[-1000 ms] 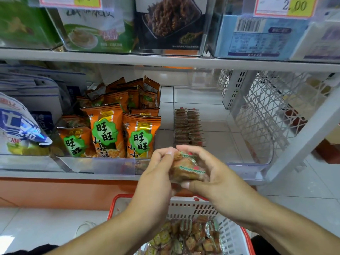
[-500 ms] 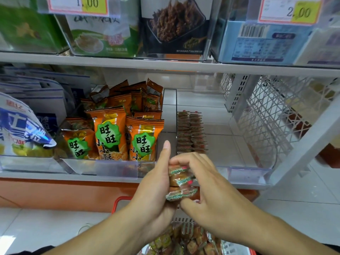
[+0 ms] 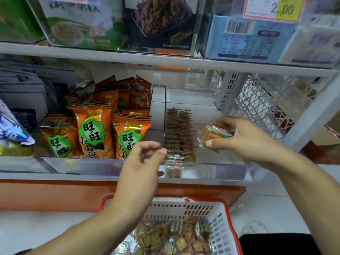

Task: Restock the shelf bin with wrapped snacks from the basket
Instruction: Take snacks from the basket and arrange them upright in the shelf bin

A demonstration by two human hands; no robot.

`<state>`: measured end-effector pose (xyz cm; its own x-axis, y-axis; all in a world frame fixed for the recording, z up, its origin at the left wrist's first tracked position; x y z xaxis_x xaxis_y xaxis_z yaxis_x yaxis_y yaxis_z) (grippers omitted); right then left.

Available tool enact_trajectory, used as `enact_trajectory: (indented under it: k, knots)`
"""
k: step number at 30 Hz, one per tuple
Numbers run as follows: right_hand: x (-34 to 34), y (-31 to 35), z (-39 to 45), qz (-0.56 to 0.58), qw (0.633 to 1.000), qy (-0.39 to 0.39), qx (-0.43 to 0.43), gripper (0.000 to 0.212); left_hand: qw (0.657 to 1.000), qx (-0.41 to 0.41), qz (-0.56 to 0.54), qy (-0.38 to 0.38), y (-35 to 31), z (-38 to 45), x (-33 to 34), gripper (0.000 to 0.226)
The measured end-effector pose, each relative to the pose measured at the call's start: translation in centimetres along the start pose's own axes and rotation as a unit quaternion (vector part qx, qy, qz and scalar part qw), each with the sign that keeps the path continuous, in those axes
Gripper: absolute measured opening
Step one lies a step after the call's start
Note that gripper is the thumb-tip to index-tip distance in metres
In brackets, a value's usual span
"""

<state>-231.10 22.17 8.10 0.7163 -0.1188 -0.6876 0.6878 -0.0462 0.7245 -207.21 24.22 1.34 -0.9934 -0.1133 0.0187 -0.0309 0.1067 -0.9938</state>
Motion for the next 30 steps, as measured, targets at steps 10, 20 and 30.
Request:
enact_trajectory:
  k: [10, 20, 30]
  knots:
    - [6.9, -4.7, 3.6, -0.074, 0.982, 0.146, 0.098, 0.052, 0.984, 0.061, 0.157, 0.065, 1.3, 0.2, 2.1, 0.052]
    - [6.4, -6.7, 3.3, -0.022, 0.949, 0.227, 0.218, 0.061, 0.981, 0.060, 0.169, 0.077, 2.1, 0.6, 2.1, 0.069]
    - [8.2, -7.1, 3.8, 0.006, 0.966, 0.150, 0.210, 0.097, 0.976, 0.070, 0.188, 0.082, 2.7, 0.9, 2.2, 0.070]
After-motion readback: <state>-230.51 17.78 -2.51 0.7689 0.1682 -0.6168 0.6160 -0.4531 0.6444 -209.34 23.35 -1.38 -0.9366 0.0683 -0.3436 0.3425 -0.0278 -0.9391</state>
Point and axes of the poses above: each hand's wrist, its own z-axis towards the middle knuckle, its own x-axis out of the palm, y = z × x, the point moved 7 cm from there along z, towards the middle knuckle, and after that the axes turned 7 degrees about -y, right-handed, at the moved point
